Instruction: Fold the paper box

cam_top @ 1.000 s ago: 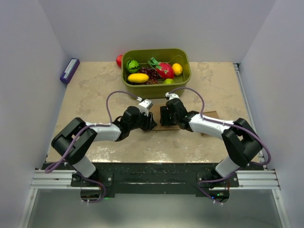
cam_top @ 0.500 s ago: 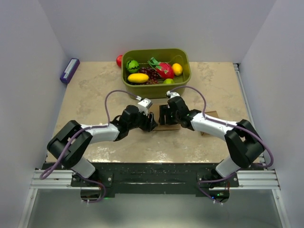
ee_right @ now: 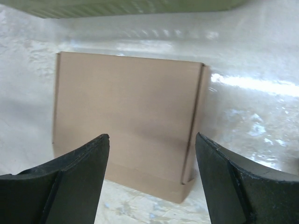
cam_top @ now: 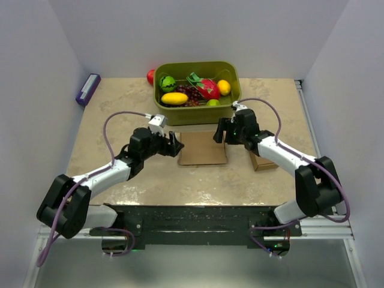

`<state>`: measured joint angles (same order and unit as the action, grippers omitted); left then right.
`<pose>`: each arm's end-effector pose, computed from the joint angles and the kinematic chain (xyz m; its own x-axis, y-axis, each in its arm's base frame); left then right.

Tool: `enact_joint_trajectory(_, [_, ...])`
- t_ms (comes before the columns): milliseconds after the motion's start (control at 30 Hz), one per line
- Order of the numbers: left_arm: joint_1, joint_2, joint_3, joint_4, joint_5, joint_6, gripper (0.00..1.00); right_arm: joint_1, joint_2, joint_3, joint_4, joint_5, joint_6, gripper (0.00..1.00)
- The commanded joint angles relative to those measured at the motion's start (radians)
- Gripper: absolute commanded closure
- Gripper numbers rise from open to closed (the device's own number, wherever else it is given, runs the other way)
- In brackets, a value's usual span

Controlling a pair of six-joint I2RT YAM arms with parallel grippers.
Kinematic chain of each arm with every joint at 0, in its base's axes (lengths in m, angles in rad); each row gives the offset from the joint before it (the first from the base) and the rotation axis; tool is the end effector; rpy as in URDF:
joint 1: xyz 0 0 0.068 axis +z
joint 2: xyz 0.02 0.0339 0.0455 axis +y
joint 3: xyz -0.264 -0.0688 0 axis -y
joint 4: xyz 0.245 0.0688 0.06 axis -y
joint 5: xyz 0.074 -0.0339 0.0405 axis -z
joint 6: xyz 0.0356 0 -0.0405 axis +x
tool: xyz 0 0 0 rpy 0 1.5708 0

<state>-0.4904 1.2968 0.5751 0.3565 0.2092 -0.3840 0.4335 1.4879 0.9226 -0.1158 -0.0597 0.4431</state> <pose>0.2380 -0.1355 0.2120 -0.5288 -0.1331 -0.8382 0.4678 0.7784 -0.4187 0.2916 0.1373 0.2271 -0.7140 0.1411 -0.6857 -0.1718 0.9142 0.3670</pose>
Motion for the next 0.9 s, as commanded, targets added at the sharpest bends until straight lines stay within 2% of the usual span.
enact_joint_trajectory(0, [0.009, -0.06, -0.06, -0.001, 0.048, -0.035, 0.2, -0.067, 0.038, -0.051, 0.082, -0.124, -0.009, 0.26])
enact_joint_trajectory(167, [0.012, -0.119, -0.115, -0.007, 0.044, -0.053, 0.2, -0.119, 0.087, -0.097, 0.169, -0.198, 0.009, 0.34])
enact_joint_trajectory(200, [0.013, -0.126, -0.118, -0.008, 0.041, -0.055, 0.2, -0.127, 0.097, -0.103, 0.179, -0.218, 0.012, 0.39])
enact_joint_trajectory(400, [0.018, -0.165, -0.124, -0.037, 0.022, -0.058, 0.2, -0.165, 0.158, -0.152, 0.272, -0.298, 0.042, 0.53])
enact_joint_trajectory(600, [0.021, -0.185, -0.118, -0.057, 0.007, -0.061, 0.19, -0.179, 0.184, -0.165, 0.306, -0.351, 0.055, 0.76])
enact_joint_trajectory(867, [0.047, -0.212, -0.113, -0.088, -0.002, -0.059, 0.19, -0.187, 0.202, -0.191, 0.331, -0.382, 0.074, 0.88])
